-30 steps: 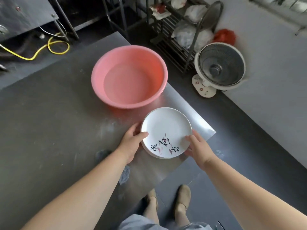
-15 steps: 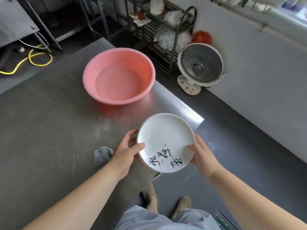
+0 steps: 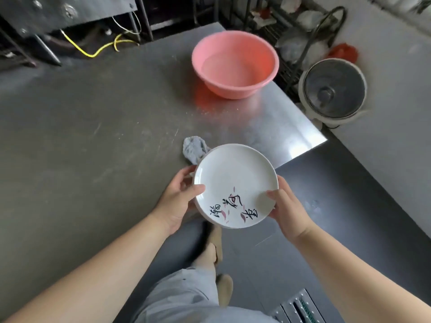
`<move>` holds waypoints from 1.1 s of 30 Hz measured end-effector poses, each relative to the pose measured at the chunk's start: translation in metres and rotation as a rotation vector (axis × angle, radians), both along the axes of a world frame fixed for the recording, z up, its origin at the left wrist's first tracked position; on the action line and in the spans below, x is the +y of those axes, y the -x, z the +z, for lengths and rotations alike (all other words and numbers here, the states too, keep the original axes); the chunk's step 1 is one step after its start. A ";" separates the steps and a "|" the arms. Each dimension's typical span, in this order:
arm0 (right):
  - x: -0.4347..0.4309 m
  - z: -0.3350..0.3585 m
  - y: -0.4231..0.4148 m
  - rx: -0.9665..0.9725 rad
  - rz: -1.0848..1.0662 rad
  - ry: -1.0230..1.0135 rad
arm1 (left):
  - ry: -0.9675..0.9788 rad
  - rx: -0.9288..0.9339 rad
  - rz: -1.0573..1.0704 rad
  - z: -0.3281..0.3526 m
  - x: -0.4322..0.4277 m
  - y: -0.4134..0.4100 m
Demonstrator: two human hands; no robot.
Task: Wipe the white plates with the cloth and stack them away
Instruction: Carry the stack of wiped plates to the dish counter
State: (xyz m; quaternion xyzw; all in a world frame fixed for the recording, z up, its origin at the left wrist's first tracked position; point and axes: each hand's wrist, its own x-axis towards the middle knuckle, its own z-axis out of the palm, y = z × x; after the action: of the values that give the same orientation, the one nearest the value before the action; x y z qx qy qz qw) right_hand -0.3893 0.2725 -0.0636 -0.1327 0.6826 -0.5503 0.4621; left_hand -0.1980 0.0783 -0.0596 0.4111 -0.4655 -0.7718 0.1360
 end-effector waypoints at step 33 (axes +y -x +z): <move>-0.154 -0.070 -0.655 -0.109 0.978 -0.334 | -0.239 -0.103 0.880 -0.094 0.080 -0.738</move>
State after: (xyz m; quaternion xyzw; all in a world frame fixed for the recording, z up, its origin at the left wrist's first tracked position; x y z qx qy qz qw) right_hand 0.2660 0.1187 -0.1337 -0.3317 0.5945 -0.1598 0.7148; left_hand 0.5396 0.1581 -0.1539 0.6205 -0.1604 -0.6675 0.3791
